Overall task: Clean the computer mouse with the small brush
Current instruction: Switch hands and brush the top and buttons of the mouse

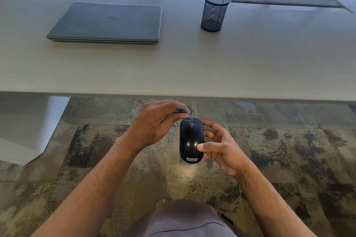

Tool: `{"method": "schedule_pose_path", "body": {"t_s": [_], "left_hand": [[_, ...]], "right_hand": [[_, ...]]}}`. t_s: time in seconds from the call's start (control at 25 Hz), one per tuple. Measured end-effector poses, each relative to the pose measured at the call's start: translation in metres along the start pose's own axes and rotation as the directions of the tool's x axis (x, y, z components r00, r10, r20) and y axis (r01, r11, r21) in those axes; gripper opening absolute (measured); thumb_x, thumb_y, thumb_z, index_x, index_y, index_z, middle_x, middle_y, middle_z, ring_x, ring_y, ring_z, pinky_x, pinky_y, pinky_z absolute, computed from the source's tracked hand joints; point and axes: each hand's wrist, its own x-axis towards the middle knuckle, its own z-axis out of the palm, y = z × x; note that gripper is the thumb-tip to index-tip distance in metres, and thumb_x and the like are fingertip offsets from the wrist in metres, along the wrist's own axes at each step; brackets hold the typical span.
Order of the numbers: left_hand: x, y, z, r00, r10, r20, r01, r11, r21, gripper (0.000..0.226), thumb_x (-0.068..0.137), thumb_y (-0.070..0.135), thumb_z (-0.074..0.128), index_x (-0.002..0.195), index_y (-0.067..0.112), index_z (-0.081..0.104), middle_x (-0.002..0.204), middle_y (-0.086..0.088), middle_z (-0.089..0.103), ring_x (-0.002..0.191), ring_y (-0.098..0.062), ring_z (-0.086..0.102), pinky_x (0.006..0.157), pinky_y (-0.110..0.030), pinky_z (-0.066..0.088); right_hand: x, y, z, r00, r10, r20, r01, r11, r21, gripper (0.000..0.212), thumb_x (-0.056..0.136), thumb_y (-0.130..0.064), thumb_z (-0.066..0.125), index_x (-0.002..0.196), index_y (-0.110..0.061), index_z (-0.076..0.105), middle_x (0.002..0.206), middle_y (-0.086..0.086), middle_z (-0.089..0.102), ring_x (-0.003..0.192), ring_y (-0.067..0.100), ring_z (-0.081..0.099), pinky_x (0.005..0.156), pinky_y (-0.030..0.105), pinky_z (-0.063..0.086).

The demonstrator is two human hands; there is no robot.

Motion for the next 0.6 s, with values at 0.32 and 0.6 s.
{"method": "schedule_pose_path", "body": {"t_s": [0.32,0.6], "left_hand": [[-0.014,-0.005,0.003,0.991,0.089,0.102,-0.093,0.995,0.033,0.013,0.094,0.007,0.066,0.106,0.007,0.071,0.101,-0.003,0.074,0.089,-0.013,0.071,0.076,-0.03,0.059],[-0.017,-0.009,-0.008,1.0,0.026,-0.015,-0.023,0.985,0.172,0.015,0.09,0.007,0.067,0.102,0.001,0.073,0.096,-0.005,0.075,0.081,-0.017,0.072,0.069,-0.034,0.06]], "right_hand": [[0.0,0.002,0.001,0.999,0.017,-0.028,-0.018,0.999,-0.039,0.069,0.068,0.009,0.074,0.131,-0.012,0.057,0.11,0.022,0.067,0.082,0.033,0.072,0.058,0.036,0.06],[0.001,0.0,0.004,0.999,0.001,-0.038,0.0,1.0,0.022,0.069,0.068,0.013,0.071,0.131,-0.008,0.056,0.105,0.02,0.066,0.073,0.025,0.072,0.05,0.028,0.056]]}}
